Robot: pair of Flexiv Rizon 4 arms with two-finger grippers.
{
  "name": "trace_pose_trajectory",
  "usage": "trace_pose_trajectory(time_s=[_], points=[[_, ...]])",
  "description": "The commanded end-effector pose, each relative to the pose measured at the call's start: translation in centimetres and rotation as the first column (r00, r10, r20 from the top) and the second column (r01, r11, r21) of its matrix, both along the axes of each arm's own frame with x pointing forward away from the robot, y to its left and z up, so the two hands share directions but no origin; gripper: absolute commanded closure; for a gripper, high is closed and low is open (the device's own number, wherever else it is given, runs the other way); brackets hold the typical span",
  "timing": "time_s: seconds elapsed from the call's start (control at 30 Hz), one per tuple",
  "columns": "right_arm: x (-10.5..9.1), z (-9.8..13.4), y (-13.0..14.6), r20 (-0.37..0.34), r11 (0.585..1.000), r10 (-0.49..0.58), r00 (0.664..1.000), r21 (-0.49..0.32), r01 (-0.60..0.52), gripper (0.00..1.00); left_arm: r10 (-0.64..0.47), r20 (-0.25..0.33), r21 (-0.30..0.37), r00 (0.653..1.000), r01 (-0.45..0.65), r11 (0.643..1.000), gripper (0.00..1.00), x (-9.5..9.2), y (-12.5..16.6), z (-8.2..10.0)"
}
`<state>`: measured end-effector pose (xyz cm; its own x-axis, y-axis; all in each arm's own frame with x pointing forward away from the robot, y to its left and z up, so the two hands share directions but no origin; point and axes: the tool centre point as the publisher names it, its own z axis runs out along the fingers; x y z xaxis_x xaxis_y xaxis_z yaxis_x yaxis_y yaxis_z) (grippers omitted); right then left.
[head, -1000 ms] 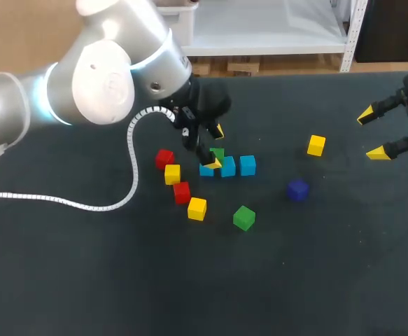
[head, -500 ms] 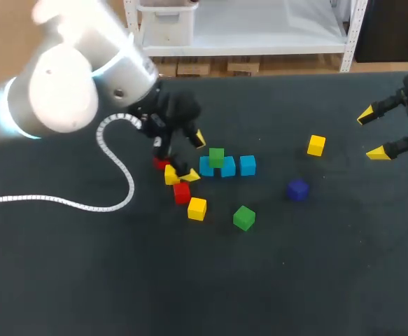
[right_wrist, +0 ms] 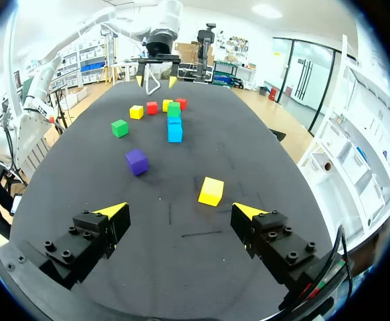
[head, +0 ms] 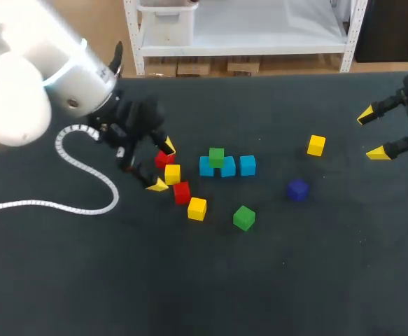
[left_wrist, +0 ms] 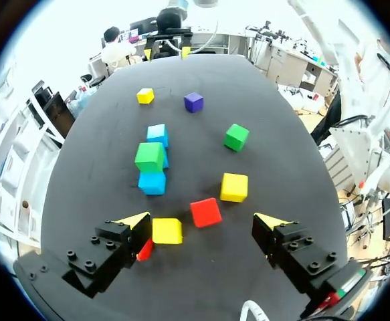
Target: Place the blue cubes, place green cubes on the blue cubes, place the yellow cubes on the green cubes, then place the red cubes on the yellow cubes, and place purple cube on the red cubes.
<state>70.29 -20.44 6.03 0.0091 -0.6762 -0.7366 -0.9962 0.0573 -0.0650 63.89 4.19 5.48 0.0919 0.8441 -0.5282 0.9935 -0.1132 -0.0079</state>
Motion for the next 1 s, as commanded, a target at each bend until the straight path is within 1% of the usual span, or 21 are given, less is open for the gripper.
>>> trace_pose_trajectory(time_s=[0.03, 0.2, 0.47, 0.6, 0.73, 1.0], points=[[-0.1, 0.0, 0.0, 0.002, 1.0, -0.001, 1.0, 0.0, 0.001, 0.0, -0.008, 0.02, -0.035, 1.0, 0.009, 0.999, 0.0, -1.2, 1.1, 0.0], [-0.1, 0.0, 0.0, 0.002, 1.0, -0.001, 1.0, 0.0, 0.001, 0.0, -0.049, 0.017, -0.045, 0.999, 0.05, 0.998, 0.0, -1.6, 1.5, -0.1], [-0.1, 0.0, 0.0, 0.002, 1.0, -0.001, 1.0, 0.0, 0.001, 0.0, -0.091, 0.016, -0.046, 0.996, 0.091, 0.995, 0.0, -1.7, 2.2, 0.0], [-0.1, 0.0, 0.0, 0.002, 1.0, -0.001, 1.0, 0.0, 0.001, 0.0, -0.119, 0.012, -0.047, 0.993, 0.12, 0.992, 0.0, -1.4, 2.4, 0.0], [-0.1, 0.0, 0.0, 0.002, 1.0, -0.001, 1.0, 0.0, 0.001, 0.0, -0.154, 0.02, -0.06, 0.988, 0.155, 0.986, 0.0, -1.0, 2.1, 0.1], [-0.1, 0.0, 0.0, 0.002, 1.0, -0.001, 1.0, 0.0, 0.001, 0.0, -0.154, 0.02, -0.06, 0.988, 0.155, 0.986, 0.0, -1.0, 2.1, 0.1]])
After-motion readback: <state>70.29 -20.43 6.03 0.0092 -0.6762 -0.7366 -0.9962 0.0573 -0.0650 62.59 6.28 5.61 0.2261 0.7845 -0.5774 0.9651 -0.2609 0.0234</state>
